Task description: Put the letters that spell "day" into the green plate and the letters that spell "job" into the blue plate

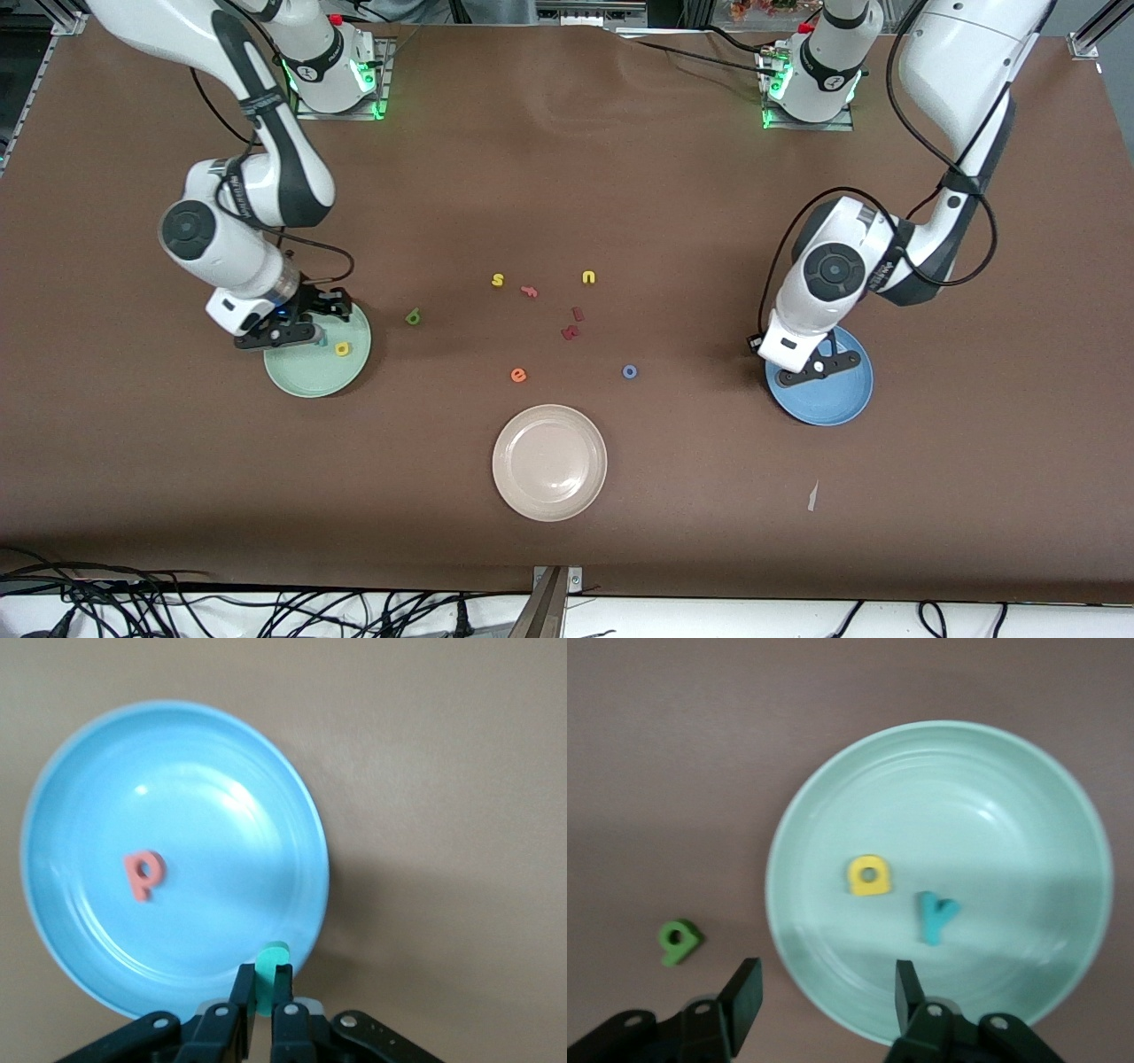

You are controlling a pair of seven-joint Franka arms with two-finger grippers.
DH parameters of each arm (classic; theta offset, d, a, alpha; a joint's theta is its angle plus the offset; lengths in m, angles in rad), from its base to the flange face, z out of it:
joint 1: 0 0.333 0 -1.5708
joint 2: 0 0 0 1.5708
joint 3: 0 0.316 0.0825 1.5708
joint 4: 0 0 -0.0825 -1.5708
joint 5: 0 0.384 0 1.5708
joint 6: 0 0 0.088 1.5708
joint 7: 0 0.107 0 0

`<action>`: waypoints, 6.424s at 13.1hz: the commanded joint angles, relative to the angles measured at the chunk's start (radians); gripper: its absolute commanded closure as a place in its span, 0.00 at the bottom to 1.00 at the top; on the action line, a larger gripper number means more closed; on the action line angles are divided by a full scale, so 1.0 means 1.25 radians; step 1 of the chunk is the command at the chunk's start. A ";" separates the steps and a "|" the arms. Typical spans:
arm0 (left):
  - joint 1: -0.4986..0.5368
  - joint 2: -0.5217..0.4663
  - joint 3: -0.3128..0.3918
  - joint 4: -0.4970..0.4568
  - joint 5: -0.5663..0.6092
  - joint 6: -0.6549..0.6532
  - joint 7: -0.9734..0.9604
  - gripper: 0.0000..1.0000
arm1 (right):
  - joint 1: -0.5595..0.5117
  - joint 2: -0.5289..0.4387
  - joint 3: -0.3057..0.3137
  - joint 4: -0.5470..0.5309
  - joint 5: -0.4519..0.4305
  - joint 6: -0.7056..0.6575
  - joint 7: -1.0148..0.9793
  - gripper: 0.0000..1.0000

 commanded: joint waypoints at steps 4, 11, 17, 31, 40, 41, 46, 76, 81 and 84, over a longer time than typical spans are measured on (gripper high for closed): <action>0.040 0.057 -0.007 0.090 -0.045 -0.036 0.199 0.00 | 0.104 0.057 -0.003 0.004 0.014 0.089 0.211 0.31; 0.007 0.090 -0.007 0.203 -0.291 -0.076 0.035 0.00 | 0.146 0.102 -0.003 0.004 0.013 0.140 0.392 0.32; -0.156 0.146 0.003 0.261 -0.281 -0.071 -0.290 0.00 | 0.153 0.121 -0.003 0.004 0.012 0.166 0.409 0.38; -0.344 0.329 0.092 0.435 -0.192 -0.012 -0.450 0.04 | 0.155 0.098 -0.004 -0.003 0.009 0.161 0.388 0.81; -0.349 0.348 0.092 0.432 -0.190 0.016 -0.452 0.45 | 0.008 -0.019 -0.018 -0.004 0.001 -0.004 0.086 0.77; -0.349 0.348 0.092 0.432 -0.188 0.016 -0.452 0.50 | -0.002 -0.021 -0.021 -0.010 0.001 -0.006 0.065 0.69; -0.355 0.349 0.093 0.427 -0.185 0.016 -0.451 0.80 | -0.018 -0.031 -0.032 -0.027 0.001 -0.004 0.024 0.17; -0.036 -0.026 0.097 0.476 -0.191 -0.563 0.391 0.00 | -0.042 -0.258 -0.058 0.438 -0.040 -0.798 0.024 0.00; -0.200 -0.163 0.388 0.401 -0.335 -0.556 0.507 0.00 | -0.036 -0.247 -0.060 0.452 -0.038 -0.798 0.026 0.00; -0.204 -0.216 0.414 0.380 -0.333 -0.580 0.530 0.00 | -0.038 -0.245 -0.060 0.460 -0.034 -0.798 0.024 0.00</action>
